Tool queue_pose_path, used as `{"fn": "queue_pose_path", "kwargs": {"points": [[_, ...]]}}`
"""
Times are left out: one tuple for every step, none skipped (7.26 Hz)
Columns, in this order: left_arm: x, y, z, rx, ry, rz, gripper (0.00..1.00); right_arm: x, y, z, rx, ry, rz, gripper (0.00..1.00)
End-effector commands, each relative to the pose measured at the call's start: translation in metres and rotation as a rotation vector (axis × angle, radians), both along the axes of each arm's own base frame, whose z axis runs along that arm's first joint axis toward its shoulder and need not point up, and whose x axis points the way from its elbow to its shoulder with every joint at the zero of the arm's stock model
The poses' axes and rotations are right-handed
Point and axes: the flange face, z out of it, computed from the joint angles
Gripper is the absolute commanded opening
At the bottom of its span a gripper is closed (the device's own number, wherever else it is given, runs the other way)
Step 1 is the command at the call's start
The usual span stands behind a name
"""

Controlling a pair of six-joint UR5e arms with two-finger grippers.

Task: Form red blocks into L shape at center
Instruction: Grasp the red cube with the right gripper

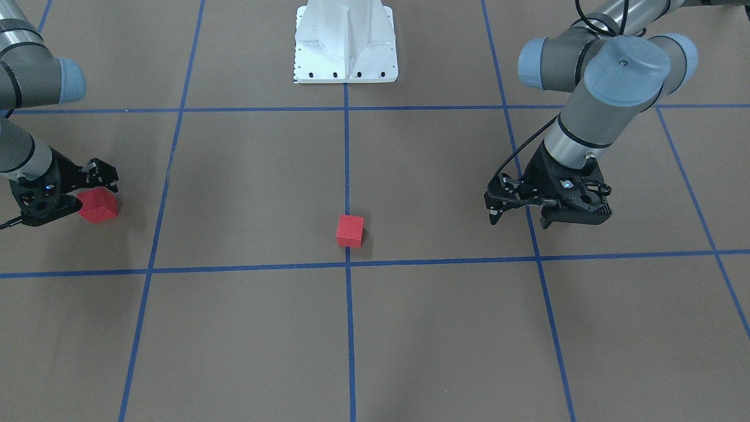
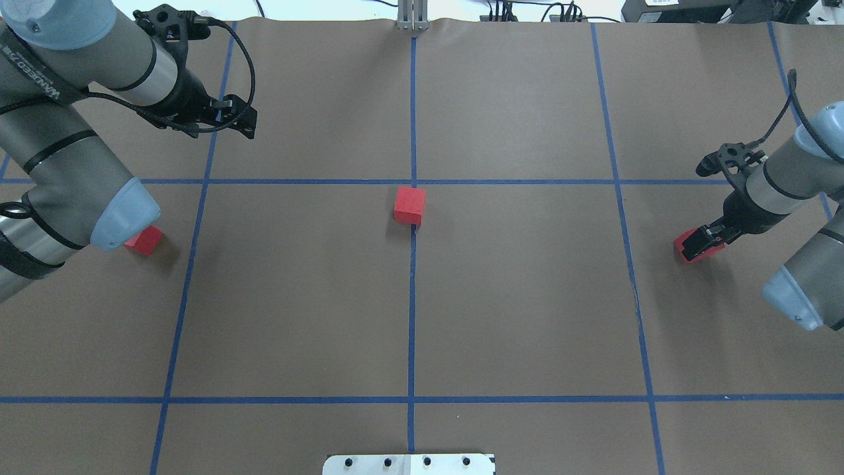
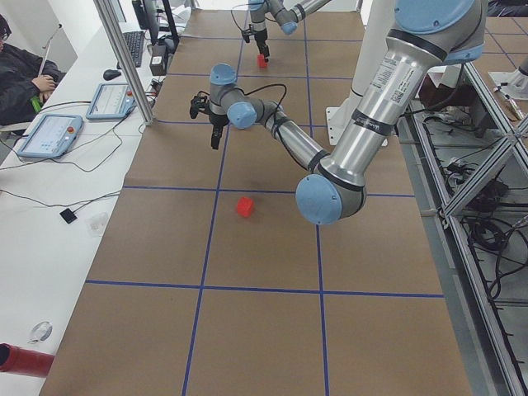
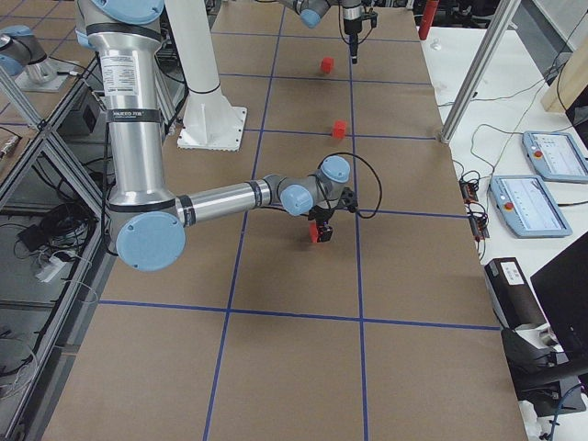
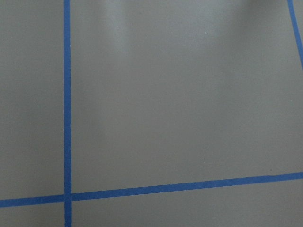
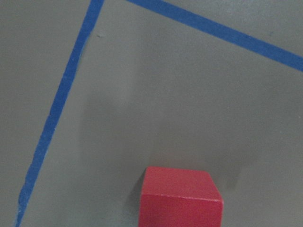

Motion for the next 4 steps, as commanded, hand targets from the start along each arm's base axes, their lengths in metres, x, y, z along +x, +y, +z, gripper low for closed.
{"fn": "queue_pose_path", "kwargs": {"points": [[-0.001,0.001,0.002,-0.001,-0.002,0.0,1.0,-0.001,0.0,0.0,-0.002,0.002,0.002,0.25],[-0.004,0.004,0.011,-0.011,-0.007,0.0,1.0,0.0,-0.001,-0.007,0.007,-0.008,0.005,0.0],[-0.016,-0.001,0.009,-0.006,-0.007,-0.013,1.0,0.006,-0.014,-0.026,0.019,-0.027,0.026,0.0],[-0.031,-0.002,0.028,0.002,-0.024,0.017,1.0,0.002,-0.023,-0.054,0.036,-0.047,0.029,0.0]]}}
